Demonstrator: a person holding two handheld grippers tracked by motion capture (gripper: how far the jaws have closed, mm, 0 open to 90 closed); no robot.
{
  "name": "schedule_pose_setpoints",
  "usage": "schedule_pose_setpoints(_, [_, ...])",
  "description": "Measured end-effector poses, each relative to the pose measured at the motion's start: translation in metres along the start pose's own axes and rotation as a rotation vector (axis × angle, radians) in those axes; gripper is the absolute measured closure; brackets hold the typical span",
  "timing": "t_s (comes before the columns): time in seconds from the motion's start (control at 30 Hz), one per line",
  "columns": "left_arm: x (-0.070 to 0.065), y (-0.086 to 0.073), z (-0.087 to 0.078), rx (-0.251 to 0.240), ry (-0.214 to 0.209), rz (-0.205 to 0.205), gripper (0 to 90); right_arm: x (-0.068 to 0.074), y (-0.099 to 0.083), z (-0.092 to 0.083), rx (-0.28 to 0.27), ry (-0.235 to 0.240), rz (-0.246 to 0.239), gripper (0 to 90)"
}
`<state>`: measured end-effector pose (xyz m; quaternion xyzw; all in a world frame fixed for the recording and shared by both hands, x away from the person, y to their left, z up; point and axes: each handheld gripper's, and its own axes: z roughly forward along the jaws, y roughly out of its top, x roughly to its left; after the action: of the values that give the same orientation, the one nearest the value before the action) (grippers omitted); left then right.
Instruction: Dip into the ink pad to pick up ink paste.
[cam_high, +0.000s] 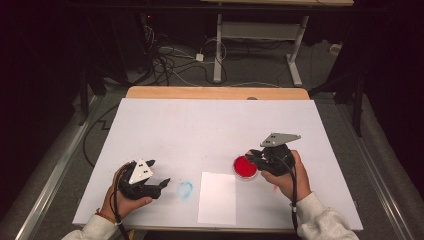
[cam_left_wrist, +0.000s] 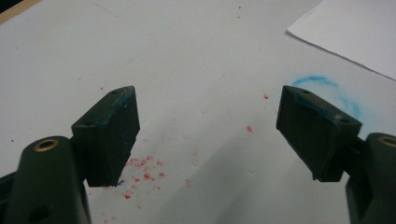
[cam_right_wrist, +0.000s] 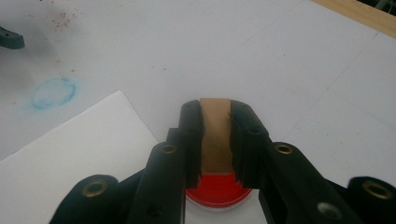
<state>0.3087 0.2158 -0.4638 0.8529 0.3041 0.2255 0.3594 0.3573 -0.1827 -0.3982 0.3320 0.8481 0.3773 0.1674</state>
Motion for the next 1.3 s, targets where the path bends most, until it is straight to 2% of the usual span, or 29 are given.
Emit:
schedule_pose_setpoints(0.13, [-0.002, 0.002, 0.001, 0.001, -0.004, 0.008, 20.7, -0.001, -0.007, 0.007, 0.027, -0.005, 0.003, 76.0])
schedule_pose_setpoints(0.37, [-0.004, 0.003, 0.001, 0.0, -0.001, 0.017, 20.8, 0.002, -0.009, 0.012, 0.041, -0.014, -0.006, 76.0])
schedule_pose_setpoints(0.63, [-0.004, 0.003, 0.002, 0.004, -0.007, 0.021, 20.8, 0.002, -0.014, 0.03, 0.098, -0.014, -0.01, 75.9])
schedule_pose_setpoints(1.3, [-0.004, 0.003, 0.003, 0.016, -0.006, 0.026, 20.8, 0.001, -0.021, 0.049, 0.167, -0.027, -0.014, 75.9])
